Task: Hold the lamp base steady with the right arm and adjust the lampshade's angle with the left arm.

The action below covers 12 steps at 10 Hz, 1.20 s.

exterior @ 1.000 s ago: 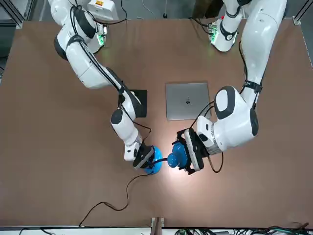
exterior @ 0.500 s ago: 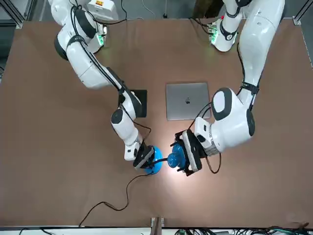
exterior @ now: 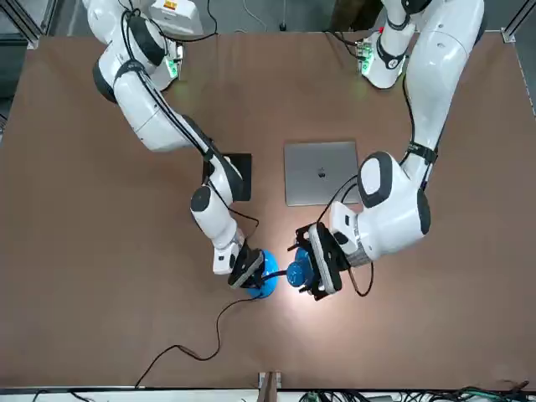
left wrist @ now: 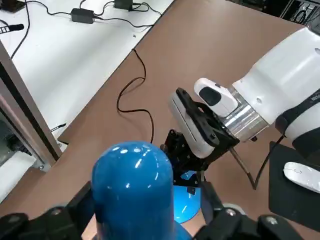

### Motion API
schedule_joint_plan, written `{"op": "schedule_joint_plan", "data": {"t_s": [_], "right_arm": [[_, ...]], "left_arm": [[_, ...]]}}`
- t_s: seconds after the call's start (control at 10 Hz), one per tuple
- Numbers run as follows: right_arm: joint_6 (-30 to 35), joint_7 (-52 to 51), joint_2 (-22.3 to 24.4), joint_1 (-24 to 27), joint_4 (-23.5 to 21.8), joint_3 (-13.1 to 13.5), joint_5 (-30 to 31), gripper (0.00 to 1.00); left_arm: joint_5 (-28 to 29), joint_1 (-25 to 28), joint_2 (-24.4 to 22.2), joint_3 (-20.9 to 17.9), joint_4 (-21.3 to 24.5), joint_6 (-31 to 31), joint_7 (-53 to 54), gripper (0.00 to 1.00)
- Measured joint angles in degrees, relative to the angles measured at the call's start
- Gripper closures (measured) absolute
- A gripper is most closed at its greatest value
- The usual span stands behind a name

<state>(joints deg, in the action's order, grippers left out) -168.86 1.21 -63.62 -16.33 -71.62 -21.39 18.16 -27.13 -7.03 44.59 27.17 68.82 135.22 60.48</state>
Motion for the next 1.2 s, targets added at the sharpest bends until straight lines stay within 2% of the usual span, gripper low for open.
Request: {"op": "schedule_joint_plan", "data": {"t_s": [0.4, 1.2], "right_arm": [[-0.01, 0.0, 0.0, -0.02, 0.0, 0.02, 0.0, 0.84], [-0.91, 0.0, 0.0, -0.69, 0.0, 0.94, 0.0, 0.84]], "left_arm": [[0.0, -0.14, 0.0, 0.12, -0.38, 0.14, 1.04, 0.27], [0.0, -0.09, 0.0, 0.09, -0.42, 0.14, 0.29, 0.33]]}}
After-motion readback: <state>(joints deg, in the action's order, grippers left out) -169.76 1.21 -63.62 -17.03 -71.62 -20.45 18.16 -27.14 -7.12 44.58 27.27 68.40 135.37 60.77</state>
